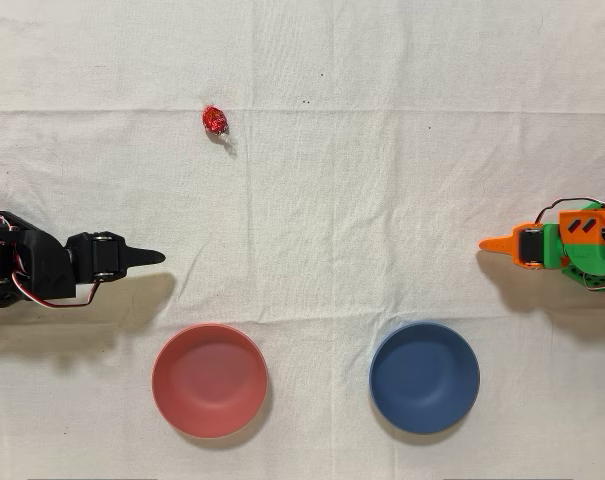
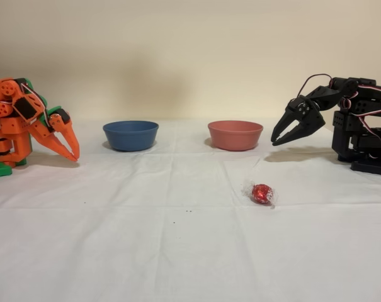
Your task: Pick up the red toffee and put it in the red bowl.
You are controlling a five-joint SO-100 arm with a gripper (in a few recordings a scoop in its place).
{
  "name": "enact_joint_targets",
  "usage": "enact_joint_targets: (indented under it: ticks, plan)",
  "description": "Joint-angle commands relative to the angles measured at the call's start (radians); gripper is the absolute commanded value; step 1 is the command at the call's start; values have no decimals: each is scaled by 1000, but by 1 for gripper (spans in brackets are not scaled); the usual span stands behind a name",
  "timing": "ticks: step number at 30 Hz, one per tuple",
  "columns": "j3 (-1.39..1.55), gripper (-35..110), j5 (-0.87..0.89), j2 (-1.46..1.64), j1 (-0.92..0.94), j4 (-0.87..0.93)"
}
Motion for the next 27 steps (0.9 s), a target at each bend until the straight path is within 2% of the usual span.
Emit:
enact_joint_targets:
  ticks: [1, 19, 27]
  plan:
    - [21, 1, -8, 17, 0, 12]
    - [9, 0, -2, 17, 0, -6]
    - [-235, 0, -61, 12, -25, 54]
